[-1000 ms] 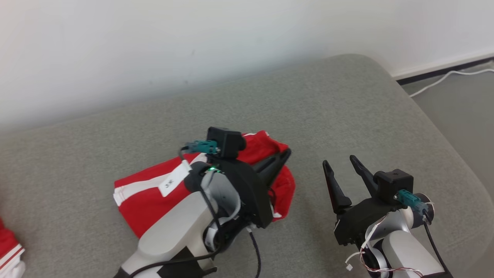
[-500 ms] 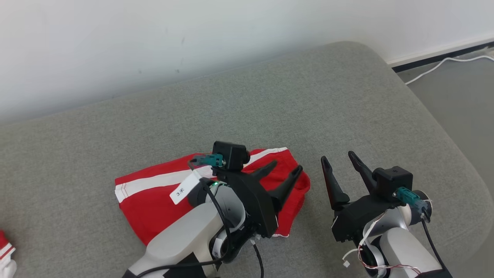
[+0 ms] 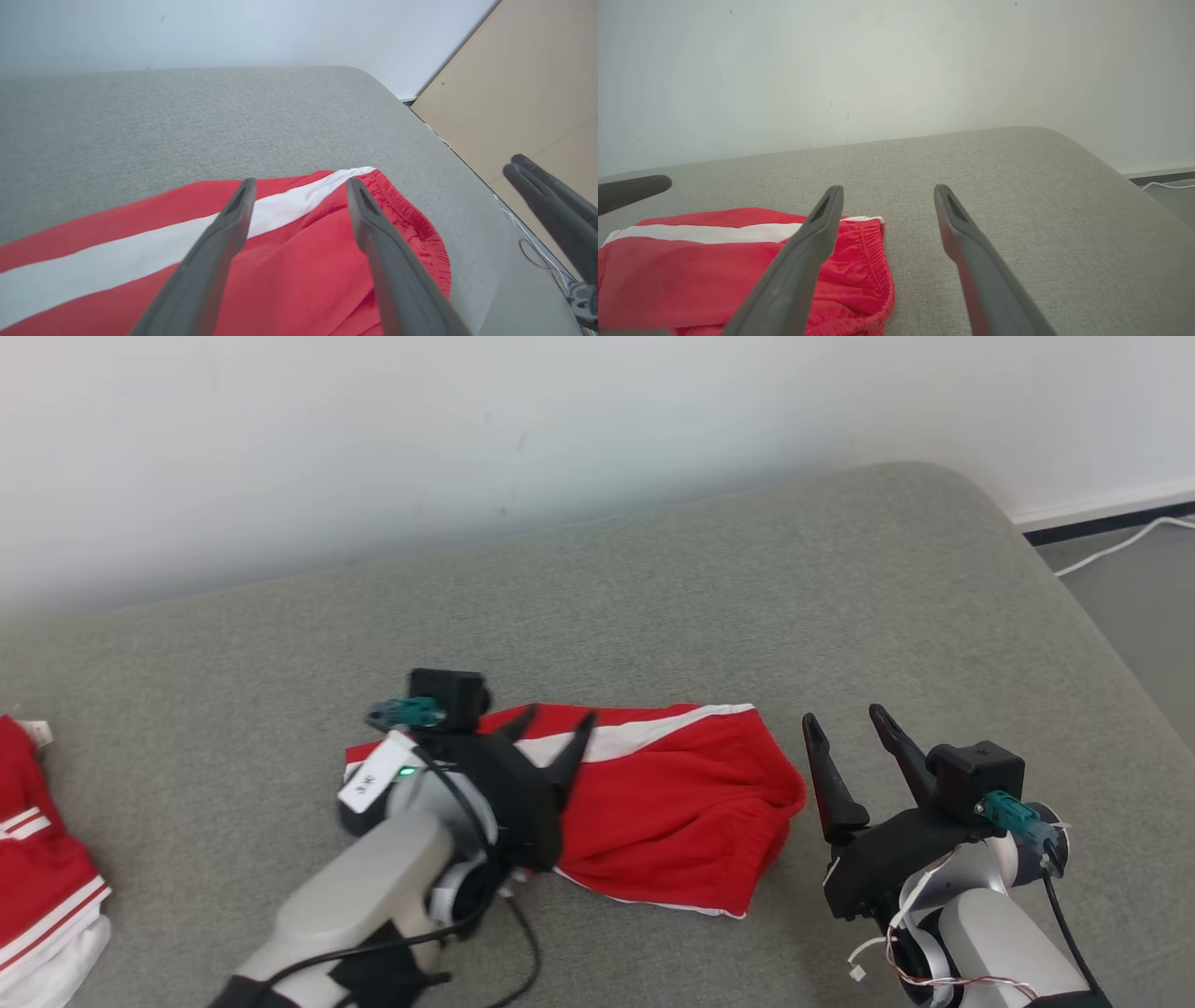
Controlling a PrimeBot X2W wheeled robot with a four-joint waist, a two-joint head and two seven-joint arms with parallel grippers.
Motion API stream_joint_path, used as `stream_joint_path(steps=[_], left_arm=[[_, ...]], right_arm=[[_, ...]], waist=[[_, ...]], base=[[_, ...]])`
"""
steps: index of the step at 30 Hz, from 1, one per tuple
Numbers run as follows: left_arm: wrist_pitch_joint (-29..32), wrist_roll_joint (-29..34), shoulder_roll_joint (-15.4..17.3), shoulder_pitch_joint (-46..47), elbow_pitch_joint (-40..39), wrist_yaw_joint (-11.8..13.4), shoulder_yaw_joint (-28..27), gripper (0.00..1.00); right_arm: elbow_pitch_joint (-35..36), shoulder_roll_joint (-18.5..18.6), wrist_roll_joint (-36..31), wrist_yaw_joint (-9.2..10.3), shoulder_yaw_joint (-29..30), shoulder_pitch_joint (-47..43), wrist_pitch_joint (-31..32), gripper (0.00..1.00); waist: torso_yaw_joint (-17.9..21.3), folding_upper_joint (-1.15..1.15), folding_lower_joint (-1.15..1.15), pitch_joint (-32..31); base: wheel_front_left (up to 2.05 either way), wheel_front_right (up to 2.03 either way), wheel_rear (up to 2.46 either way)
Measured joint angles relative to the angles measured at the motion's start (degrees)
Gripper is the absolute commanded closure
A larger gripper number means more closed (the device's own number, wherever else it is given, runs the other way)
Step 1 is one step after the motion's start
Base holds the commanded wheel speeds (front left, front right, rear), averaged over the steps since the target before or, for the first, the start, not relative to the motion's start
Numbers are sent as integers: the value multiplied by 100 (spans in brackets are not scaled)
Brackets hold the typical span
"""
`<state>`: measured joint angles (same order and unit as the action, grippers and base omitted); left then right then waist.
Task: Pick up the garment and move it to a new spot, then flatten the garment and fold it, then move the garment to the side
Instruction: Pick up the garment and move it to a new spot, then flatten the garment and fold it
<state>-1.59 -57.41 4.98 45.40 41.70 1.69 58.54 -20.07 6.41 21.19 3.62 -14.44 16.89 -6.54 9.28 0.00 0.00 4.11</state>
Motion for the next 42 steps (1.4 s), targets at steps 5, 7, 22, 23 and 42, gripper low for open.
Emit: stream_joint_path(steps=[5,7,22,23,42], left_arm=[[-114,94,335,-30,319,34,-11,0],[-149,99,363,-64,405,37,-10,0],[248,-594,920,-114,1187,-390,-602,0],[415,-616,1009,-20,1290,-486,-615,0],[1217,-578,515,227,1819,-572,-230,0]], right_arm=[[-177,20,105,15,58,57,105,0],[-269,37,163,14,105,141,171,0],[-1580,-14,417,-220,-32,1302,1204,0],[-1759,-22,428,-268,-69,1464,1347,0],[-2993,-166,597,-303,-169,2318,2076,0]], waist=[[-189,0,0,2],[-258,0,0,4],[-485,1,0,136],[-489,0,0,151],[-571,0,0,449]], base=[[0,0,0],[0,0,0],[0,0,0],[0,0,0],[0,0,0]])
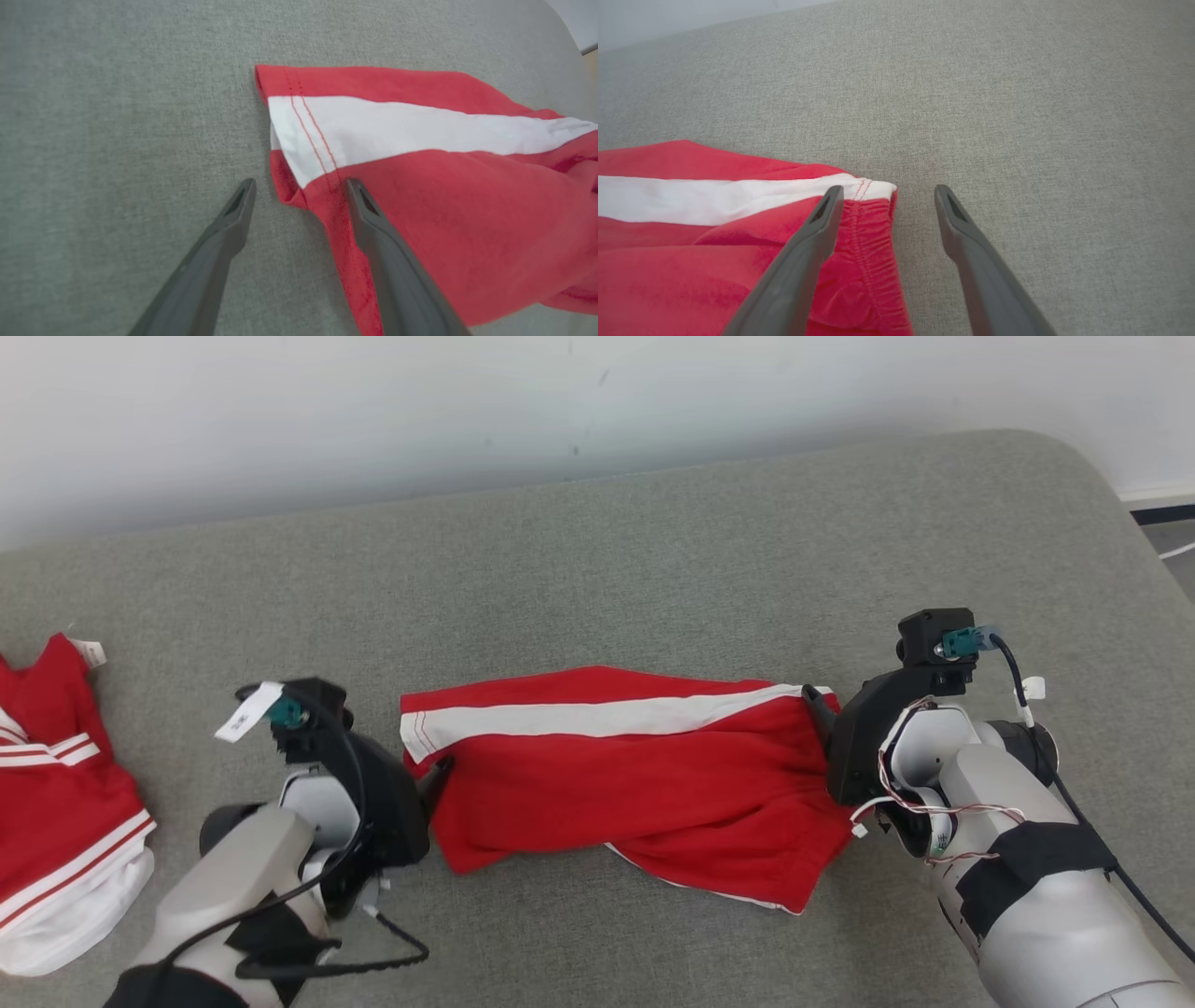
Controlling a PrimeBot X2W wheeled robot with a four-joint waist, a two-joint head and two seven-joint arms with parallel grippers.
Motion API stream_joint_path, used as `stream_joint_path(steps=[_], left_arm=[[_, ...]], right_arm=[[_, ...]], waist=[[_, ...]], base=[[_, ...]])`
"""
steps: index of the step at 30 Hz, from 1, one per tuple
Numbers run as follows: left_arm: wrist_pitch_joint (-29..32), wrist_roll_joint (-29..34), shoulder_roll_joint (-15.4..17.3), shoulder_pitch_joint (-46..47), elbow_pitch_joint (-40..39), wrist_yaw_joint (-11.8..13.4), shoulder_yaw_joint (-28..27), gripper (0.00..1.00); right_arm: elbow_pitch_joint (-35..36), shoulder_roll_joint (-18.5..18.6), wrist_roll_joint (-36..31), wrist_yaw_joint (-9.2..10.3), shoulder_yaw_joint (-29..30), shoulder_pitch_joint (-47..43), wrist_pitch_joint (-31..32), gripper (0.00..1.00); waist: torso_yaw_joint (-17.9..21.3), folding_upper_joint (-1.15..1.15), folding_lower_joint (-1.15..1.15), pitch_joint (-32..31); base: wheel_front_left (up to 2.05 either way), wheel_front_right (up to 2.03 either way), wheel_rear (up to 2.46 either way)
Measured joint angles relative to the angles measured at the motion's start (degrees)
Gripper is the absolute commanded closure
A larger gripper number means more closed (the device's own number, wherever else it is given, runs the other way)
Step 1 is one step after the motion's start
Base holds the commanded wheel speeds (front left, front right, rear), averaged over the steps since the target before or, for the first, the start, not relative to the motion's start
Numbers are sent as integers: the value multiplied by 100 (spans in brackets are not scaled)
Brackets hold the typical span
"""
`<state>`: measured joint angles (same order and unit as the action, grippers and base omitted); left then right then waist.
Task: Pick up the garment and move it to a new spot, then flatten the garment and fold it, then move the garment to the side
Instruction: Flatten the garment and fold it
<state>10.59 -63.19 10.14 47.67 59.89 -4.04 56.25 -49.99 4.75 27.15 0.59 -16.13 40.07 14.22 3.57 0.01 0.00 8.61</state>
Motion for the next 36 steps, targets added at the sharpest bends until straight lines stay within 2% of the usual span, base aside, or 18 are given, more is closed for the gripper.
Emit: stream_joint_path(steps=[11,12,13,14,16,17,19,29,32,36], left_arm=[[0,129,-127,342,240,48,9,0],[0,123,-153,343,243,44,4,0],[0,123,-153,343,243,44,4,0],[0,119,-186,343,246,38,-1,0],[-5,68,-264,341,247,-13,-34,0],[-12,60,-293,341,247,-34,-36,0],[-33,62,-315,343,246,-60,-35,100],[-266,137,-330,525,405,-154,-1,100],[-383,91,-312,667,410,-175,-156,100],[-460,-300,-244,903,396,-234,-543,100]], right_arm=[[-474,-60,76,-8,-69,197,151,0],[-521,-69,85,-9,-76,205,171,5],[-521,-69,85,-9,-76,205,171,31],[-555,-73,100,-9,-86,213,193,42],[-597,-80,107,-11,-108,244,194,86],[-616,-90,109,-21,-113,270,196,100],[-625,-97,110,-67,-143,280,196,100],[-775,-107,218,-141,-138,461,-21,100],[-779,-110,336,-182,-70,578,-188,100],[-773,-113,390,-274,-18,842,-325,100]], waist=[[-113,0,0,109],[-114,0,0,111],[-114,0,0,111],[-115,0,0,114],[-114,0,0,126],[-112,0,0,130],[-111,0,0,149],[-150,0,0,165],[-180,0,0,111],[-209,0,0,11]], base=[[0,0,0],[0,0,0],[0,0,0],[0,0,0],[0,0,0],[0,0,0],[0,0,0],[0,0,0],[0,0,0],[0,0,0]])
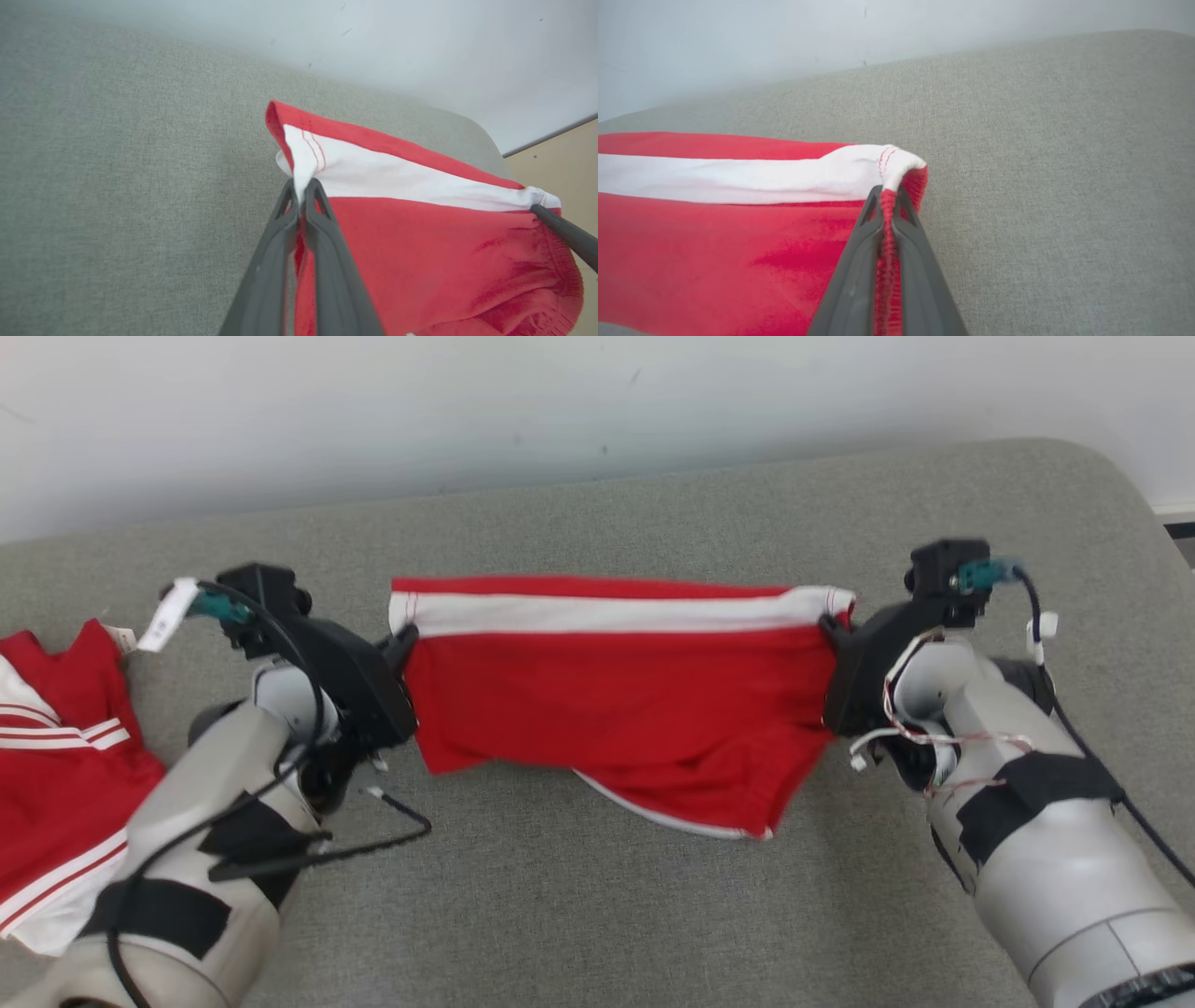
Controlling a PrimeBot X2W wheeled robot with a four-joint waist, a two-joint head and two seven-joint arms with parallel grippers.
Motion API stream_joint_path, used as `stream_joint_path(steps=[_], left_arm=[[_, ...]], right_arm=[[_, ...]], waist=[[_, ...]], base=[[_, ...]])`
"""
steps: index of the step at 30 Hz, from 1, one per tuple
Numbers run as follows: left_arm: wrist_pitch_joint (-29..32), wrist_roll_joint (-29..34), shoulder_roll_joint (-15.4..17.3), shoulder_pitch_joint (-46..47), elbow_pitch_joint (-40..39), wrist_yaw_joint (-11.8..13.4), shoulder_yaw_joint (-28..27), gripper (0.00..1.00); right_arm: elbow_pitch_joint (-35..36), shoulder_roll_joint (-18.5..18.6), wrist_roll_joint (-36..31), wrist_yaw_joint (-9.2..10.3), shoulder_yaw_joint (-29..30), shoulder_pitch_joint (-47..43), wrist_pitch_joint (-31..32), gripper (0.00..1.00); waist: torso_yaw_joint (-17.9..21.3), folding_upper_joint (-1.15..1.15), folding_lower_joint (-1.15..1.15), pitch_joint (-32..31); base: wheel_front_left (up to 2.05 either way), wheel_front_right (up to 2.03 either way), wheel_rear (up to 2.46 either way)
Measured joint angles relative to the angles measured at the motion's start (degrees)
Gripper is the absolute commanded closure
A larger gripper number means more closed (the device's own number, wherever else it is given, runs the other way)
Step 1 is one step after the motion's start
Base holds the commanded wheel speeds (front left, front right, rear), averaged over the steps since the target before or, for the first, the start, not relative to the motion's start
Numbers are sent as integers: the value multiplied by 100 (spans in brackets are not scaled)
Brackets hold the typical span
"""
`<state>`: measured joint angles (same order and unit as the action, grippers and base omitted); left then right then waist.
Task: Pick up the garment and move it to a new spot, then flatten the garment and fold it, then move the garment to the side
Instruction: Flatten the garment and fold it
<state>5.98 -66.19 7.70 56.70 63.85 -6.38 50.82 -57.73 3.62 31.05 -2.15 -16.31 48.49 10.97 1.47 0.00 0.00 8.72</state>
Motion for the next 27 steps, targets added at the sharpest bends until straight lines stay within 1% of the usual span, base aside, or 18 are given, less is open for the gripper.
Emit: stream_joint_path(steps=[6,9,13,16,17,21,23,27], left_arm=[[-19,-108,163,533,-152,-55,-221,100],[-208,-209,197,777,-272,-69,-379,100],[-361,-230,165,665,-393,-73,-305,100],[-477,-109,99,97,-456,-76,-25,100],[-504,-15,65,-165,-467,-77,70,100],[-645,19,-101,-1177,-467,-77,315,100],[-680,130,-93,-1463,-444,-77,474,100],[-821,127,-149,-1768,-452,-77,536,100]], right_arm=[[33,0,63,-100,34,629,-222,100],[89,3,73,-179,52,899,-427,100],[99,10,174,-296,56,879,-661,100],[83,0,178,-394,-62,408,-784,100],[53,-1,179,-402,-111,169,-821,100],[-34,-3,259,-443,-267,-809,-934,100],[-49,-4,324,-449,-348,-1099,-999,100],[8,-11,421,-475,-502,-1446,-1084,100]], waist=[[-28,0,0,-133],[-33,0,1,-186],[-49,0,0,-265],[-65,-1,1,-334],[-72,0,0,-358],[-98,0,1,-449],[-101,0,1,-482],[-88,0,1,-471]], base=[[0,0,0],[0,0,0],[0,0,0],[0,0,0],[0,0,0],[0,0,0],[0,0,0],[0,0,0]])
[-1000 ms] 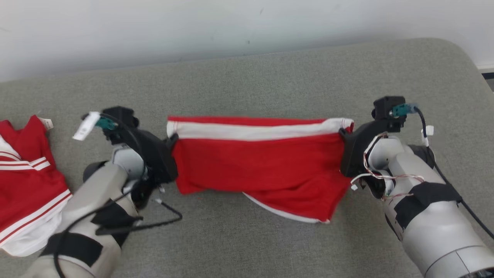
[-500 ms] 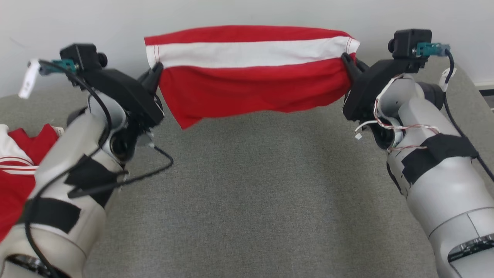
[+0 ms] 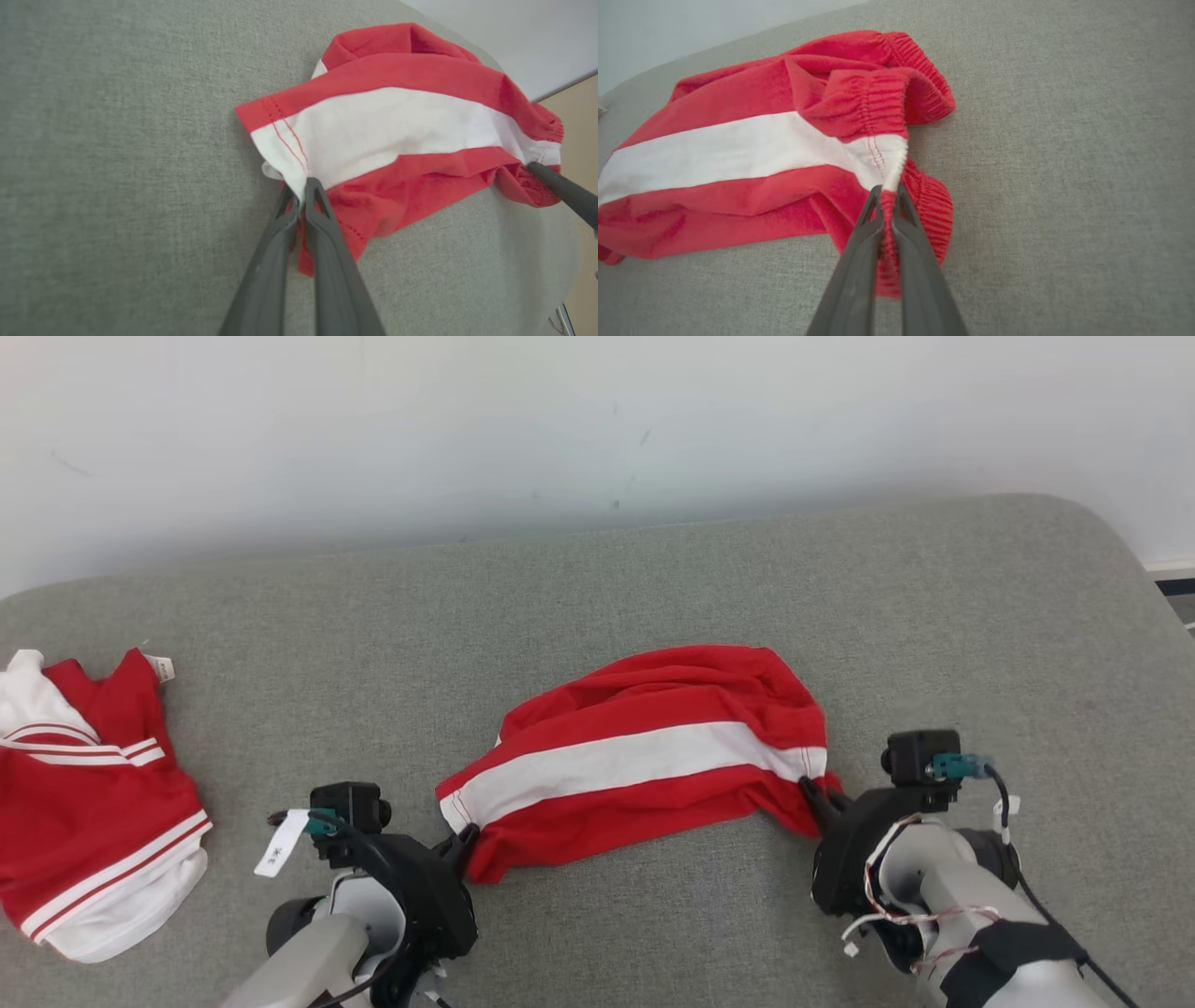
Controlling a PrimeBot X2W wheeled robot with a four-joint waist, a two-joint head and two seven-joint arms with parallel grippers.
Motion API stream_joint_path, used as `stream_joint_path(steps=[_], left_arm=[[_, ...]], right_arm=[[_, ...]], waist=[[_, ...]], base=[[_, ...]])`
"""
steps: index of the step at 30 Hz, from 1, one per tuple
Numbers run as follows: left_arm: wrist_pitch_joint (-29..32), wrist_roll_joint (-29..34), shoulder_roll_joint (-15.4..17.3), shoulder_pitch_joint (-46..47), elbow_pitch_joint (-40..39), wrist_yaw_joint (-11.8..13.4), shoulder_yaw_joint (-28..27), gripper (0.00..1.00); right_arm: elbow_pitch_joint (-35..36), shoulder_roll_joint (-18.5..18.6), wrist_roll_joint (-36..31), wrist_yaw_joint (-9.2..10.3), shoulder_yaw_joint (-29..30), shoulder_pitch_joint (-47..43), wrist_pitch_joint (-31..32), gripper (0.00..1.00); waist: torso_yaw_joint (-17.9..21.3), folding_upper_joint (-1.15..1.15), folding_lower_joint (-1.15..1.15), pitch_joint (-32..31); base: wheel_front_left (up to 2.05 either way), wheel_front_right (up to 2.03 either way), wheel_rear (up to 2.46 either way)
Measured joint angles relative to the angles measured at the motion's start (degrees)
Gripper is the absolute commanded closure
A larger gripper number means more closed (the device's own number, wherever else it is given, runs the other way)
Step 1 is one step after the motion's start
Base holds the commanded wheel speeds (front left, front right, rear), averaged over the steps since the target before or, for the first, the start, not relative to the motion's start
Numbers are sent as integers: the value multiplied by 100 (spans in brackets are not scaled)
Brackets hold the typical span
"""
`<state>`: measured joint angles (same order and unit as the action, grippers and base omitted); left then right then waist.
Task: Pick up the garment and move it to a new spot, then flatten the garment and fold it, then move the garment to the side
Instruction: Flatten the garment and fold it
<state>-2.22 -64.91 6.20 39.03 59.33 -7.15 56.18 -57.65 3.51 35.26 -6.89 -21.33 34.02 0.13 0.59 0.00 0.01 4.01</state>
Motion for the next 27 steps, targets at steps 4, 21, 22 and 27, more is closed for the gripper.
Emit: stream_joint_path(steps=[4,21,22,27], left_arm=[[-114,1,1,-25,-32,0,7,58],[-818,409,303,-246,-400,301,137,0],[-859,503,330,-241,-409,378,196,0],[-891,672,313,-182,-538,513,261,0]], right_arm=[[71,-2,53,-1,-67,-154,-75,100],[617,89,47,-18,-93,-579,-452,0],[636,107,44,-18,-96,-579,-471,0],[755,204,-30,-14,-130,-574,-475,0]], waist=[[7,0,0,3],[38,0,0,-121],[43,0,0,-103],[43,0,-1,8]], base=[[0,0,0],[0,0,0],[0,0,0],[0,0,0]])
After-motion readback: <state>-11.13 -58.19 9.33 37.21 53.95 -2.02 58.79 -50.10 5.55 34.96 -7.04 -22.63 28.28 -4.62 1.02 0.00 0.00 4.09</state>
